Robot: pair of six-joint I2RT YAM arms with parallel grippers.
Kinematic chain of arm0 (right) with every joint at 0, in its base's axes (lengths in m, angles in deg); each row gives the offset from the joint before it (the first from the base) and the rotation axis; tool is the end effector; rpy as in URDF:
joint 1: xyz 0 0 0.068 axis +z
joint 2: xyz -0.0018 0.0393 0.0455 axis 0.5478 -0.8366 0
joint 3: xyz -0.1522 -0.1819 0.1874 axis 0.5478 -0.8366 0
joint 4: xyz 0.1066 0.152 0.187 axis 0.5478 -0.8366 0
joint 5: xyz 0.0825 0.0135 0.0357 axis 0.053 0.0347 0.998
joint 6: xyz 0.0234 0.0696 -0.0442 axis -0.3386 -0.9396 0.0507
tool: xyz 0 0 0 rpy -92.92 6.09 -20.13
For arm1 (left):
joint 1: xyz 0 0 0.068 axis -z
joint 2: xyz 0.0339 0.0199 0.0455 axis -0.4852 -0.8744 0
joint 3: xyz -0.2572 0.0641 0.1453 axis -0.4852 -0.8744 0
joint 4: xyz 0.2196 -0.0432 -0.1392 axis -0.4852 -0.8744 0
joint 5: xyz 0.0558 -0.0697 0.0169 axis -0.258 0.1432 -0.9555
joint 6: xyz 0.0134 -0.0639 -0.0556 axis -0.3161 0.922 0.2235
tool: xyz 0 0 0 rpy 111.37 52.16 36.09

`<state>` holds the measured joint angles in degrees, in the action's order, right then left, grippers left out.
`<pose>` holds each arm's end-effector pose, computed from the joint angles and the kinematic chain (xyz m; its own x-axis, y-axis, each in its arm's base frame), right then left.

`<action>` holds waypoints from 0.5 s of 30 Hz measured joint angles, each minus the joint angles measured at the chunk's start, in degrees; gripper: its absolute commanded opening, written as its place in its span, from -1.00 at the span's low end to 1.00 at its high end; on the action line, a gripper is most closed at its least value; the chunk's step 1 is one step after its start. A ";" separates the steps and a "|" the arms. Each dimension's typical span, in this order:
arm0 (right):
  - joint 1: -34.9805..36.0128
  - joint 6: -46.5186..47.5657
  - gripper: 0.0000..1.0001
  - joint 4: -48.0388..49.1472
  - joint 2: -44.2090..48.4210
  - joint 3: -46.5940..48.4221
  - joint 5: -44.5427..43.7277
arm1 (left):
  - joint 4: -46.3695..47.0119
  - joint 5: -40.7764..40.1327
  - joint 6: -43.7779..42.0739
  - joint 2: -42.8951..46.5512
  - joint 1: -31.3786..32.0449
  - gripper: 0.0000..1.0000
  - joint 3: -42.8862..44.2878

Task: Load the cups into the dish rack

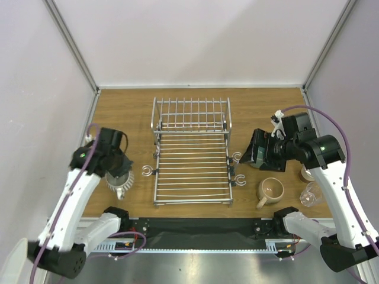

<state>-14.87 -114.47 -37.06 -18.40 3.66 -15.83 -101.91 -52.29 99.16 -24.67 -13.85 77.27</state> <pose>0.1435 0.0762 0.3810 -0.9194 0.1624 -0.3583 -0.0572 0.8459 0.5302 0.1459 -0.0239 0.3013 -0.6874 -0.6122 -0.3907 -0.5853 0.7855 -0.2010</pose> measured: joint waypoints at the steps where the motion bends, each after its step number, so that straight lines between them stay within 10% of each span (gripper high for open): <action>1: 0.04 -0.02 0.90 0.63 -0.28 0.00 0.92 | -0.76 1.11 0.50 1.62 0.00 -1.00 2.25; 10: 5.44 -4.74 0.84 16.57 -1.55 0.09 12.74 | 3.45 20.26 5.07 15.34 0.00 -1.00 11.74; 15: 12.68 -10.12 0.84 32.06 -2.03 0.04 18.38 | 28.28 32.61 15.91 20.52 0.02 -0.99 3.54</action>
<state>-2.19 -124.59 -5.00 -20.43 3.70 2.55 -73.63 -19.68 115.07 -4.14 -13.83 80.81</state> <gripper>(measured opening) 0.919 0.036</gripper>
